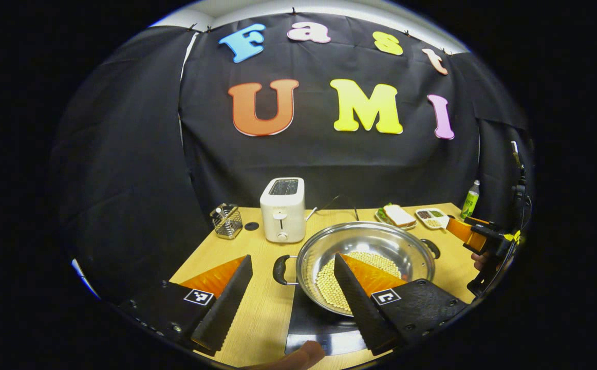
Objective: First push the handle of the pot to place it horizontally, then grasp the pot with both hands and set it on the induction cooktop.
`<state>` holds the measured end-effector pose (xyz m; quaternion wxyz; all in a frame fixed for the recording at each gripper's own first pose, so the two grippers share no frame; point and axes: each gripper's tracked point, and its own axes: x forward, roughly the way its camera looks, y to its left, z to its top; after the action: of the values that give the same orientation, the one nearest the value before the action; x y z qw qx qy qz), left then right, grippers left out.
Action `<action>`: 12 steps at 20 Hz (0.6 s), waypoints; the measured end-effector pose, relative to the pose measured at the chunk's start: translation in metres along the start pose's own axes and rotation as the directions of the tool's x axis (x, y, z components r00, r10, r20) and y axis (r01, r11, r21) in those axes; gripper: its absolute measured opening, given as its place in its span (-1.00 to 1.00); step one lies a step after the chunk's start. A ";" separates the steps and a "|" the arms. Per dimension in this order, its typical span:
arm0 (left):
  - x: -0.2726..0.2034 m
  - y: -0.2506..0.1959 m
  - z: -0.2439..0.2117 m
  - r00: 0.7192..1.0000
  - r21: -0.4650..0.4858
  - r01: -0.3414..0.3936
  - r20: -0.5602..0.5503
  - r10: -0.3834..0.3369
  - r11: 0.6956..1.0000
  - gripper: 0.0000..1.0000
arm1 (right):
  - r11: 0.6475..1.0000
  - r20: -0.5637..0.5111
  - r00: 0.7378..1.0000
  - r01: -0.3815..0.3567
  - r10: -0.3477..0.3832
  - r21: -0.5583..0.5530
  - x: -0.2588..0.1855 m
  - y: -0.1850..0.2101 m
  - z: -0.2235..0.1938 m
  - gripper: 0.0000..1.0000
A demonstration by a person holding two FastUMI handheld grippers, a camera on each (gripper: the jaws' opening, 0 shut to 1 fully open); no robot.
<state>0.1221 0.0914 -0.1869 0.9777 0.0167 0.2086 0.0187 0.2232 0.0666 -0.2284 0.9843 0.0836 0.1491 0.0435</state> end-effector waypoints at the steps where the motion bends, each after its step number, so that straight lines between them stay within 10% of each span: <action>1: -0.015 -0.004 0.010 1.000 0.002 0.004 0.025 -0.005 1.000 0.91 | 1.000 0.024 1.000 0.007 -0.007 -0.007 -0.018 0.000 0.008 0.77; 12: -0.150 -0.051 0.080 0.964 -0.003 0.058 0.261 -0.055 0.998 0.90 | 0.987 0.252 0.966 0.088 -0.052 -0.134 -0.223 -0.014 0.098 0.93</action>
<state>0.0191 0.0322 -0.0547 0.9968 0.0081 0.0785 -0.0107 0.0415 0.0132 -0.0751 0.9996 0.0118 0.0245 0.0085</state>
